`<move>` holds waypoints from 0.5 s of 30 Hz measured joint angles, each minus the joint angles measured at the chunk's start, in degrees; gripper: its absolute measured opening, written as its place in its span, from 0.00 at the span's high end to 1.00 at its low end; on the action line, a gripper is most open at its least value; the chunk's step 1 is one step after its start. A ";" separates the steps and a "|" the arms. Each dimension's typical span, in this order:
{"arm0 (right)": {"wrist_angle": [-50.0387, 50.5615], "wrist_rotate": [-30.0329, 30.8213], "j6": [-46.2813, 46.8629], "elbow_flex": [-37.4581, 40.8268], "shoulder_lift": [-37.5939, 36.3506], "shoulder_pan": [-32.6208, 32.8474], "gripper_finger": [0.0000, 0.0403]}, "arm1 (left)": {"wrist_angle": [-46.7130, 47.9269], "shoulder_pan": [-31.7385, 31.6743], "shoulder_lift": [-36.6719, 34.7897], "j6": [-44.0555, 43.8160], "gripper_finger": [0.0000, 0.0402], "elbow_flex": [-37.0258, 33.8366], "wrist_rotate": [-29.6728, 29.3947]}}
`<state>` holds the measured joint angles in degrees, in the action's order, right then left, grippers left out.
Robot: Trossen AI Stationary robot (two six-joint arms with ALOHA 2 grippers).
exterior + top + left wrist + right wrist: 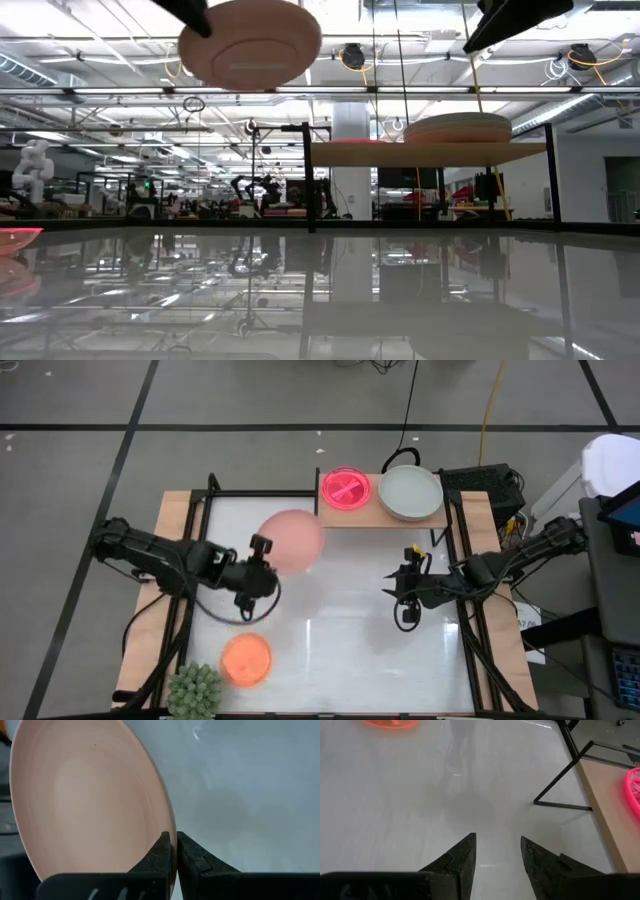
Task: Place and stack plates onto a shelf
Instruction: Stack the dark pink plate on top of the gray plate on the shelf
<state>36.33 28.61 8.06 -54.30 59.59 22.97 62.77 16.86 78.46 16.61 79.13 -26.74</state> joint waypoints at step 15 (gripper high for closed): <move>0.45 0.03 0.31 0.00 -0.50 3.18 0.65 | -19.67 -12.52 1.44 31.54 0.97 1.02 4.86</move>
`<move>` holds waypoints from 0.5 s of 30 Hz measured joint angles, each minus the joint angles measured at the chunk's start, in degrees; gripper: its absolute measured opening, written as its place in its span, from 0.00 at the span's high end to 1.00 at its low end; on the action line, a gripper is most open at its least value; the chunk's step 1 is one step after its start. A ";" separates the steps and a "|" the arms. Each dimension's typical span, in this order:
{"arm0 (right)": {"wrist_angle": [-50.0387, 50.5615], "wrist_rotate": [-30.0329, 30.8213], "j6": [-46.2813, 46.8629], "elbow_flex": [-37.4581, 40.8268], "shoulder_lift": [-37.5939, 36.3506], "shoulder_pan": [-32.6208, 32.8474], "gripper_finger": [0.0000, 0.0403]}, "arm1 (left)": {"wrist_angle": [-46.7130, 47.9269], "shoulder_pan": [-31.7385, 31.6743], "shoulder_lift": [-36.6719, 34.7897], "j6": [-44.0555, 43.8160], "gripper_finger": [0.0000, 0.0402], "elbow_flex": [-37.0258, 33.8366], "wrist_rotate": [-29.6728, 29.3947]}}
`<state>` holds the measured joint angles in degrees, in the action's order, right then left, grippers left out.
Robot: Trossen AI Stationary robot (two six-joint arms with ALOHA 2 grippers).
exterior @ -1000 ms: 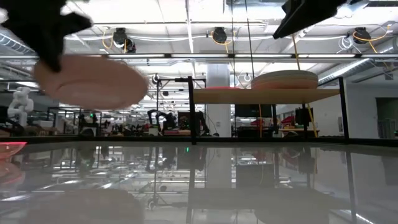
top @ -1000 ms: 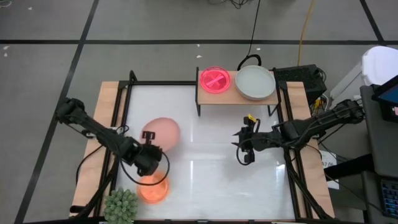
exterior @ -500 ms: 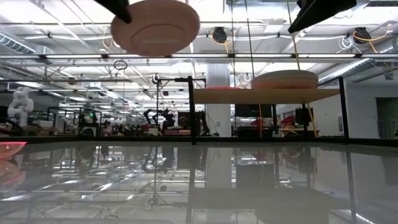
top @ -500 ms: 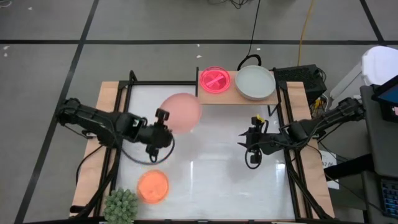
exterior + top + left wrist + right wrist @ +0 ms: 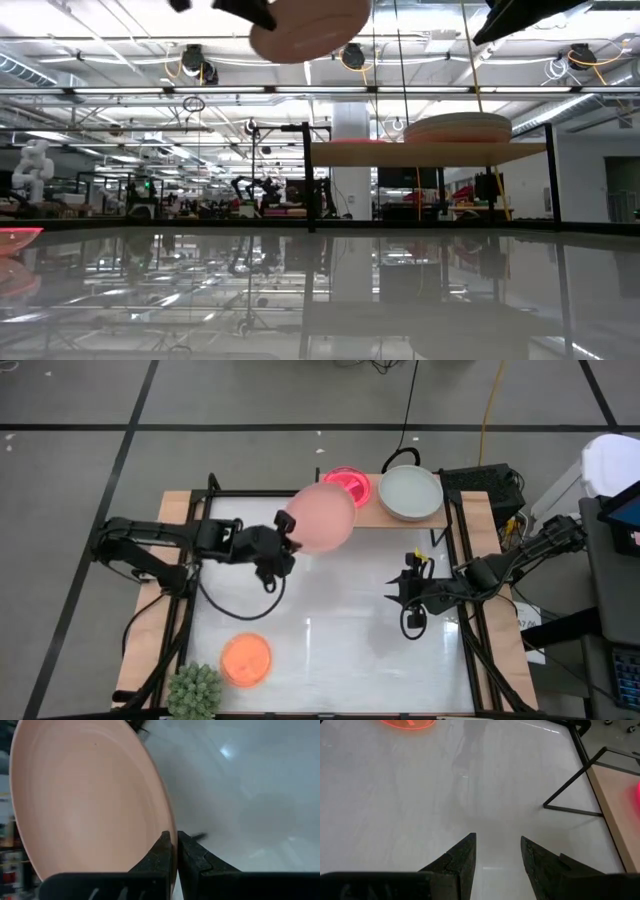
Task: Place and stack plates onto a shelf
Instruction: Stack the dark pink plate on top of the gray plate on the shelf
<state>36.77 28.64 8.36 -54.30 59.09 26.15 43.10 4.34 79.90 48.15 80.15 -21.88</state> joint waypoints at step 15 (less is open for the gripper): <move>0.80 2.37 1.42 0.00 -2.00 1.38 0.65 | -16.96 -8.45 6.55 14.36 0.97 0.08 2.31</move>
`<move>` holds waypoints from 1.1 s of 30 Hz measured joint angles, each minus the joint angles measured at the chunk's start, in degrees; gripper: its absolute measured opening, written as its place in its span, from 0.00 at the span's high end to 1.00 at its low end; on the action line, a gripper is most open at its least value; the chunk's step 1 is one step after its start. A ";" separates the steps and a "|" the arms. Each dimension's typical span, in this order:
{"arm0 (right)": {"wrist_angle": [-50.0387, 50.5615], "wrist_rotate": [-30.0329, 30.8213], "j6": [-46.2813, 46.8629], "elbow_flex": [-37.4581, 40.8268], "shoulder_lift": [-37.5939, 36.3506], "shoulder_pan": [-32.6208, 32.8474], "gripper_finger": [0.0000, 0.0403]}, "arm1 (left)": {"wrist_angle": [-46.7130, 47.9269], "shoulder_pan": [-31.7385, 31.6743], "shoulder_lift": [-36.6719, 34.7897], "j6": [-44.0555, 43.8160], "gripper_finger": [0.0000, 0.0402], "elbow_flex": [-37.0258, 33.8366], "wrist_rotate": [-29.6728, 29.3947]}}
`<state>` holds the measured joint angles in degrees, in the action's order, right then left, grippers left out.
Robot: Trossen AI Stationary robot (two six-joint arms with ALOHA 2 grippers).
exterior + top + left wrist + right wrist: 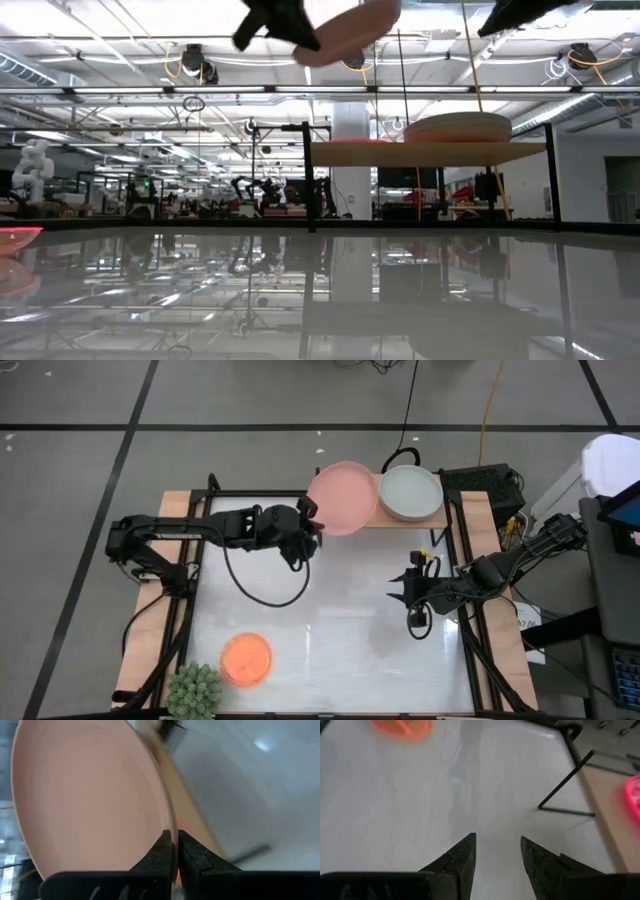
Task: Place and stack plates onto a shelf
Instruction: Stack the dark pink plate on top of the gray plate on the shelf
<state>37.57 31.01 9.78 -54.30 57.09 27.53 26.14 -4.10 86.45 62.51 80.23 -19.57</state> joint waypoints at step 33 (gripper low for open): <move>-15.65 7.91 -22.49 0.00 11.22 -5.04 0.75 | 1.82 7.53 10.87 6.63 0.94 -0.13 1.71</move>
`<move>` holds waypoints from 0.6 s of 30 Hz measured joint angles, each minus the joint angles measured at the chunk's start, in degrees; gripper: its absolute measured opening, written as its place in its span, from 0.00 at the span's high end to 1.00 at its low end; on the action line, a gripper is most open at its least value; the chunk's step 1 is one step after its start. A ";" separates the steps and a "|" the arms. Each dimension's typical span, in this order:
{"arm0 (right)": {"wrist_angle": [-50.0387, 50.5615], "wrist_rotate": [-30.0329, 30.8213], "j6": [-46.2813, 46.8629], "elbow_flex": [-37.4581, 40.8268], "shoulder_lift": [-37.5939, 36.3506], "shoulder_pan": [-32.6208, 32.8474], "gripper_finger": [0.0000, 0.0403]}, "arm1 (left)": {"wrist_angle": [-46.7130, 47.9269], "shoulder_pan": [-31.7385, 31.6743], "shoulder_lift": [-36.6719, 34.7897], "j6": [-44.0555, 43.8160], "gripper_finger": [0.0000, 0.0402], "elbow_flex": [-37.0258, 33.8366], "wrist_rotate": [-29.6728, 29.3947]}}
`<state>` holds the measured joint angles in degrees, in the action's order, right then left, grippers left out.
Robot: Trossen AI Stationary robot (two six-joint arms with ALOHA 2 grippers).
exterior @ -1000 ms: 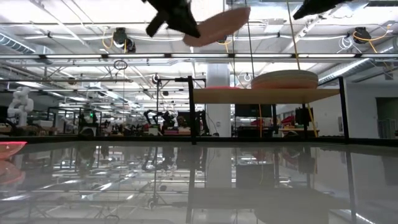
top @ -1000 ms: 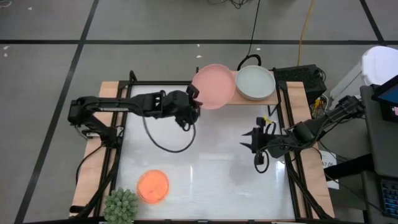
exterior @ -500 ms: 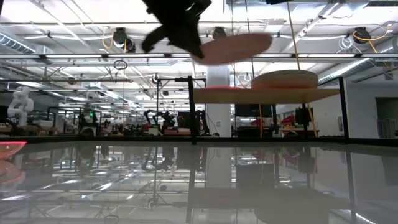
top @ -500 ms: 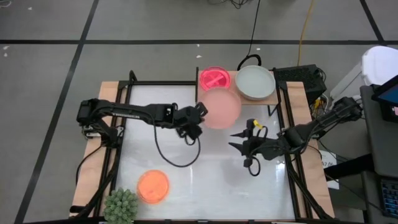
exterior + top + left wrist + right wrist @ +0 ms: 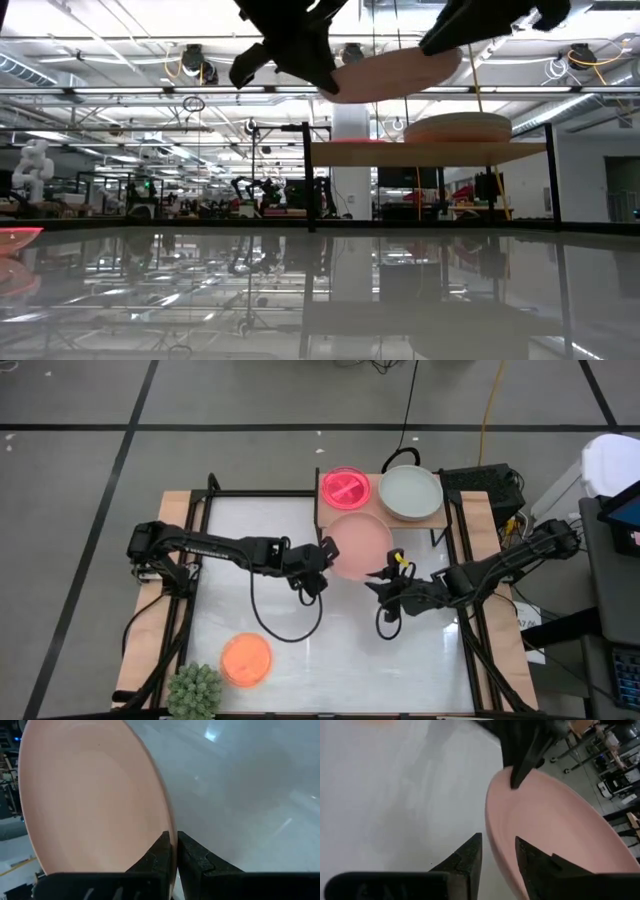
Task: Place and stack plates onto a shelf
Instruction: Stack the dark pink plate on top of the gray plate on the shelf
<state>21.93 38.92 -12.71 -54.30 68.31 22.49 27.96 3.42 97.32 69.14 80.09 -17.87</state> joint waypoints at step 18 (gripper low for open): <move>3.64 -3.19 1.40 0.00 -0.01 -1.31 0.83 | 0.38 0.83 0.01 -0.02 0.94 0.00 -0.07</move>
<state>25.56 35.72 -11.31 -54.30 68.30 21.18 28.34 4.25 97.33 69.12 80.09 -17.94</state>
